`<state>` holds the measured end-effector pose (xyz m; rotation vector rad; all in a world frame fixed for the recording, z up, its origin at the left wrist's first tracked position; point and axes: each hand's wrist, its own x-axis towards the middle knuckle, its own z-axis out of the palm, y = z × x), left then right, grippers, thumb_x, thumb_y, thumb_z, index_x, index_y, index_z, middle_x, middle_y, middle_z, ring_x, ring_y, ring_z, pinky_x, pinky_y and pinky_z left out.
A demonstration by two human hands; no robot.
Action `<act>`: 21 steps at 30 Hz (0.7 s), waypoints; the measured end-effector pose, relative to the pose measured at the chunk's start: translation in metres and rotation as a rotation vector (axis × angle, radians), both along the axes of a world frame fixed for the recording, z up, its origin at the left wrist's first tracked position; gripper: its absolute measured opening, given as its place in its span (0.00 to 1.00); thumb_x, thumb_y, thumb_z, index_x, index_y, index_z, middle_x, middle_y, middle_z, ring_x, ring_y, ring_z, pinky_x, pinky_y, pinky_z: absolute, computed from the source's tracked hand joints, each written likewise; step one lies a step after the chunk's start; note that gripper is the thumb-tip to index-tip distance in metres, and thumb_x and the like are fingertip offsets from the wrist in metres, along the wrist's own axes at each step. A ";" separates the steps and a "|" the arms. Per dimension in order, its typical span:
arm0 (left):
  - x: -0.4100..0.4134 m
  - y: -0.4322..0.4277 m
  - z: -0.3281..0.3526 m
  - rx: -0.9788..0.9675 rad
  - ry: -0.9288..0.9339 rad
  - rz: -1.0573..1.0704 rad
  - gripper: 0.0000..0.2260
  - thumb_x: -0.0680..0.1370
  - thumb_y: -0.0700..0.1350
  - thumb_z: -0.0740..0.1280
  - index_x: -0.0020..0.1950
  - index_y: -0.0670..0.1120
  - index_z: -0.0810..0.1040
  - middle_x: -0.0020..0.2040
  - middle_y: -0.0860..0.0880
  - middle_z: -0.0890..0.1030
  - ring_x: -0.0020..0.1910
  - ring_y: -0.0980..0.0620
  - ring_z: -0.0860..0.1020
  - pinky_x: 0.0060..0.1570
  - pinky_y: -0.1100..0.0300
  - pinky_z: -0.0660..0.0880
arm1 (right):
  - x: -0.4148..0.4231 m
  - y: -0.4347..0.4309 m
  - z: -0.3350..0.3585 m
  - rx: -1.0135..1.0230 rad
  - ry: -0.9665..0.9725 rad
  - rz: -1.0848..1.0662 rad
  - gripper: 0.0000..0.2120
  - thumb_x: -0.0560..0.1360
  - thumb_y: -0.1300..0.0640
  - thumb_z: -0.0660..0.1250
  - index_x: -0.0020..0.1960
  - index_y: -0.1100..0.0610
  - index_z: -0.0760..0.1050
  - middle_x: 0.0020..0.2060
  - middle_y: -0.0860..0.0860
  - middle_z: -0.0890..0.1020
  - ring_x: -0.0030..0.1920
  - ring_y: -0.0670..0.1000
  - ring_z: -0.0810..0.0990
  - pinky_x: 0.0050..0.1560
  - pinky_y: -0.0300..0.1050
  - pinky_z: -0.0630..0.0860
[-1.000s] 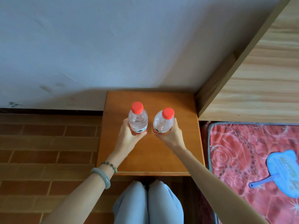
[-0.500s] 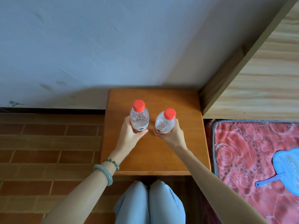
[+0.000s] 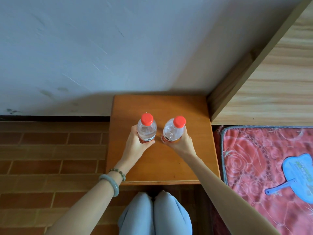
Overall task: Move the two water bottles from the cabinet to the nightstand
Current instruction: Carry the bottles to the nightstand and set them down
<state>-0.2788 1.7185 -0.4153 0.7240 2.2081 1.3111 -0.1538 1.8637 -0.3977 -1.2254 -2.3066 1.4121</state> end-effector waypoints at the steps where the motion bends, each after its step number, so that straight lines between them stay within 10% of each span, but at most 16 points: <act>1: 0.000 0.000 0.004 -0.010 -0.007 -0.007 0.33 0.65 0.47 0.79 0.64 0.47 0.66 0.57 0.51 0.75 0.56 0.57 0.75 0.52 0.70 0.73 | 0.002 0.001 0.002 -0.009 -0.014 0.014 0.39 0.59 0.53 0.79 0.64 0.52 0.63 0.55 0.51 0.77 0.53 0.52 0.76 0.51 0.51 0.76; 21: -0.001 -0.020 0.336 -0.160 0.389 -0.122 0.44 0.67 0.51 0.76 0.75 0.43 0.55 0.76 0.44 0.56 0.75 0.48 0.53 0.72 0.52 0.54 | 0.035 0.009 0.331 0.304 0.034 0.317 0.44 0.65 0.57 0.76 0.73 0.55 0.53 0.71 0.54 0.63 0.70 0.53 0.59 0.67 0.46 0.59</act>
